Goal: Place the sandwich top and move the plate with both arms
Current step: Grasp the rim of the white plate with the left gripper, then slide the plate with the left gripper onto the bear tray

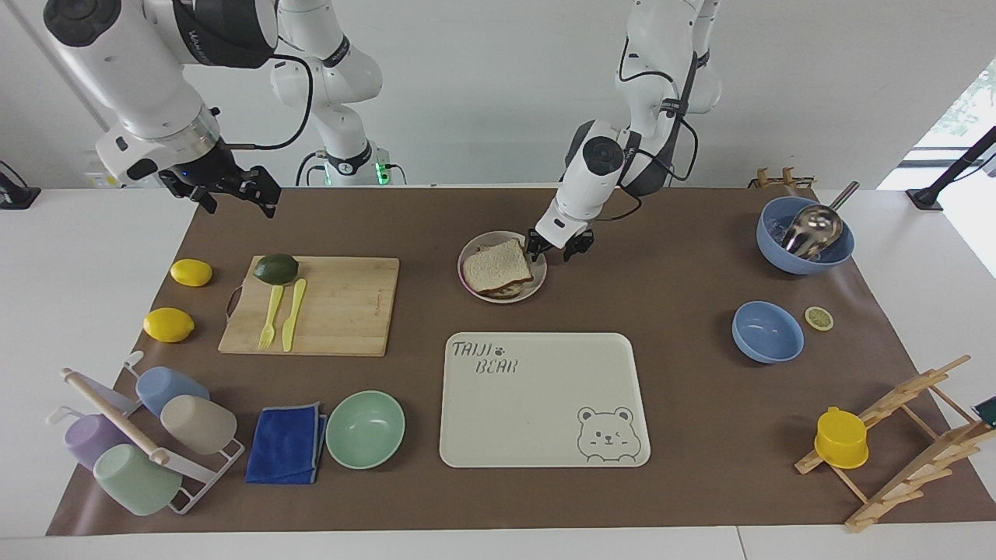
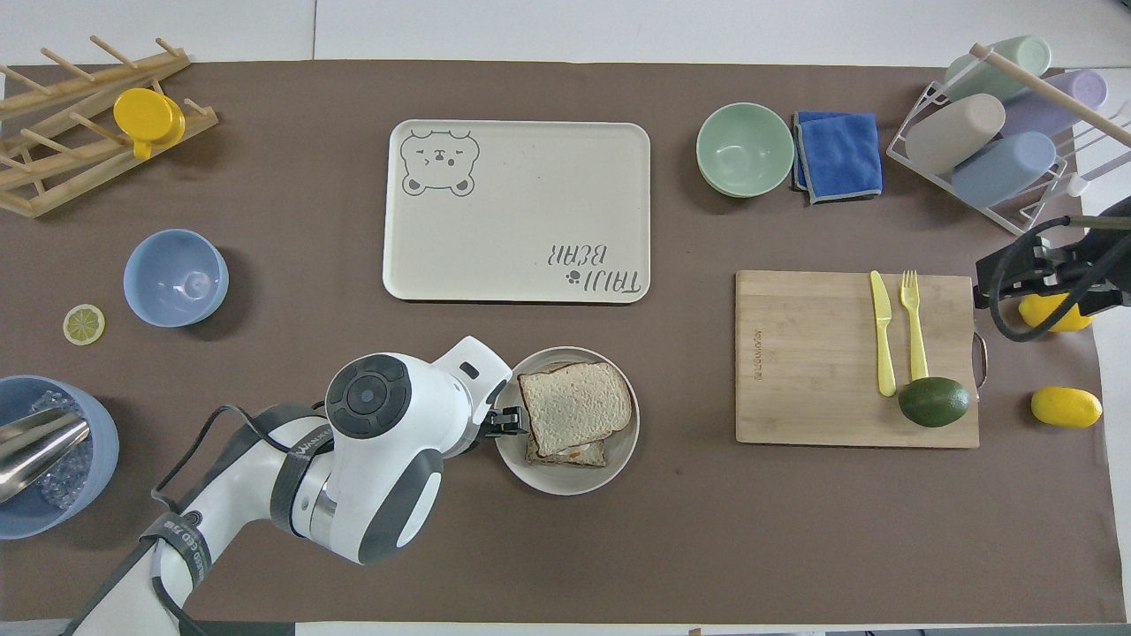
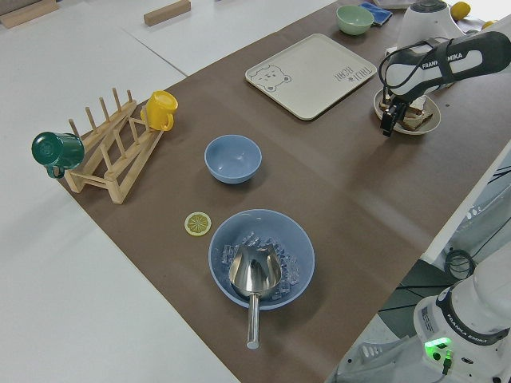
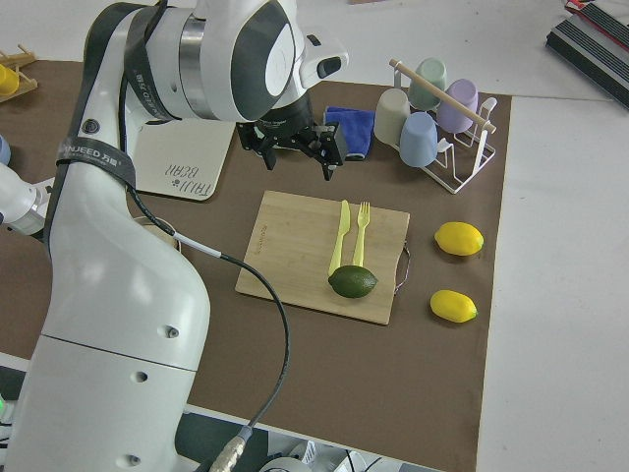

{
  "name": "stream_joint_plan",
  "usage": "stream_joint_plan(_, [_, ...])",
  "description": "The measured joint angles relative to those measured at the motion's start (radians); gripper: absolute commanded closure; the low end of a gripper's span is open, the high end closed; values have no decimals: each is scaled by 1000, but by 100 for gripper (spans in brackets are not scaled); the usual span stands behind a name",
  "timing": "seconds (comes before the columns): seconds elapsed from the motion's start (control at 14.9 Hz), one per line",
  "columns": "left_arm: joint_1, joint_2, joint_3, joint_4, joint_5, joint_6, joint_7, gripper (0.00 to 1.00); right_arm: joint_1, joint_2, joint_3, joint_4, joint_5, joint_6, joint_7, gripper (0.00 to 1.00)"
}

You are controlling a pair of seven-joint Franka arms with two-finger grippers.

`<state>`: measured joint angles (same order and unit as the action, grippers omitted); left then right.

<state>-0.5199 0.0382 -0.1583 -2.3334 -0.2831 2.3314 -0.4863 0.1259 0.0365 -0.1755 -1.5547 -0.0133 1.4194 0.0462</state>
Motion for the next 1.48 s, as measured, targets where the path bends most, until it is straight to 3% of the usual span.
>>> stream_joint_plan(0.47, [-14,0,1,-13,-35,14,-11,51,-52,0,-6,0,0,-1,-45,0])
stream_joint_plan(0.67, [-14,4,1,-28,-56,49,-12,54,-129,0,59,0,0,-1,-53,0])
stream_joint_plan(0.74, [-16,7,1,-34,-57,60,-12,60,-147,0,81,0,0,-1,-53,0])
stream_joint_plan(0.94, [-23,17,1,-38,-62,75,-13,96,-147,-2,89,3,0,-1,-55,0])
stream_joint_plan(1.01, [-23,17,2,-38,-62,75,-13,100,-143,-3,81,6,0,-1,-58,0])
stream_joint_plan(1.48, [-18,10,11,-33,-71,78,-13,100,-102,-7,27,11,15,-1,-89,0])
